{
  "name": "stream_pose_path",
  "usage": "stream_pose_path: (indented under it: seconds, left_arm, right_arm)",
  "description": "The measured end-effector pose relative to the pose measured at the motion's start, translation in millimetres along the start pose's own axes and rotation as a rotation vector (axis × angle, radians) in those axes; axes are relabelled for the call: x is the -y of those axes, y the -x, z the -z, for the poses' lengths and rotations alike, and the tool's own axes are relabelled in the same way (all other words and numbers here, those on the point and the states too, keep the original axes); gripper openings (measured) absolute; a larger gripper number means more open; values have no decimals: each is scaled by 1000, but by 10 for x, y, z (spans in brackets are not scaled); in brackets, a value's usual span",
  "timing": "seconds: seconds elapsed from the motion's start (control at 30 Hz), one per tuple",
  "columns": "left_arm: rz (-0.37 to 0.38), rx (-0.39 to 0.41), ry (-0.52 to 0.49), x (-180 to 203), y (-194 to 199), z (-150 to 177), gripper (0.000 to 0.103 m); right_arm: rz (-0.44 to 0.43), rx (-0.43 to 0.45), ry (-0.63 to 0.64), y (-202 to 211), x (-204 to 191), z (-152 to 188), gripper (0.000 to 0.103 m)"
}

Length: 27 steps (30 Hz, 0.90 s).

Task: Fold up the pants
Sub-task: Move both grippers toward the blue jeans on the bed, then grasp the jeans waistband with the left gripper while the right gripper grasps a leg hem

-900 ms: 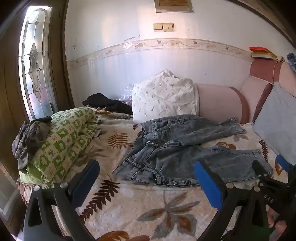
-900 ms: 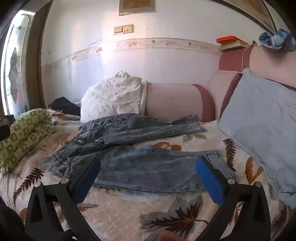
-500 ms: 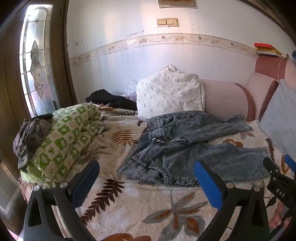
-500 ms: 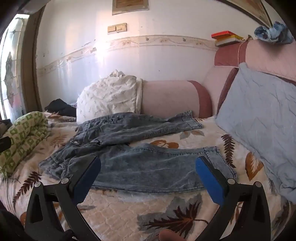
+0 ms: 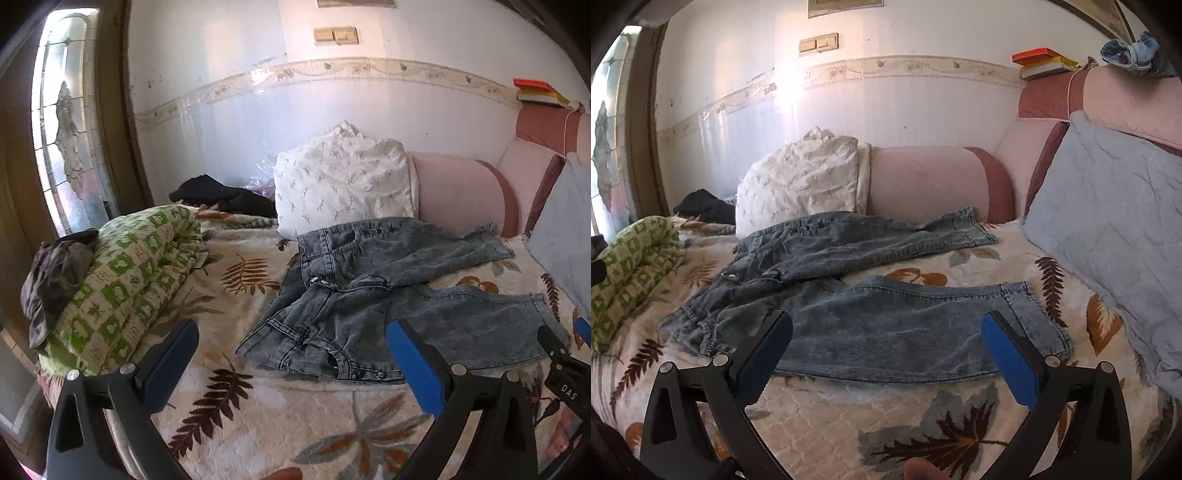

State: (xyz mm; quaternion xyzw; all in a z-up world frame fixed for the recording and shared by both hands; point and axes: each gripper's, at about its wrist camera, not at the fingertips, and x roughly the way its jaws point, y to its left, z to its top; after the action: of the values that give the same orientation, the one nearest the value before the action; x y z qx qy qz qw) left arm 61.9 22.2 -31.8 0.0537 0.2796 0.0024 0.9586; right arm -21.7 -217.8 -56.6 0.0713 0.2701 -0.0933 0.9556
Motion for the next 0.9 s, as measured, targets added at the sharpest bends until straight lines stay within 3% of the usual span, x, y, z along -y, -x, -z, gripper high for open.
stream_pose_path:
  seconds: [0.17,0.37,0.47,0.63,0.83,0.9]
  left_arm:
    - [34,-81,12,-267,-515,-201,103]
    - [-5,-181,50,-747,-1479,-715,103]
    - [26,-238,103,-857,-2014,-989,103]
    - [110,-354,179,-724,-2877,-1203,103]
    - [171,-497,263,-471,-3666,-1199,103]
    - [175,-528,279,-435,-3843,-1176,96]
  right_arm:
    - [4,-62,-27,-181,150,85,103]
    - [4,-153,-105,-324,527,138,103]
    - [-22,-190,-159,-416,725,71,103]
    - [-45,-249,-189,-776,1035,-269,103]
    - [-42,-292,-176,-1369,1314,-872,103]
    - [-21,-298,-161,-1601,1377,-1089,103]
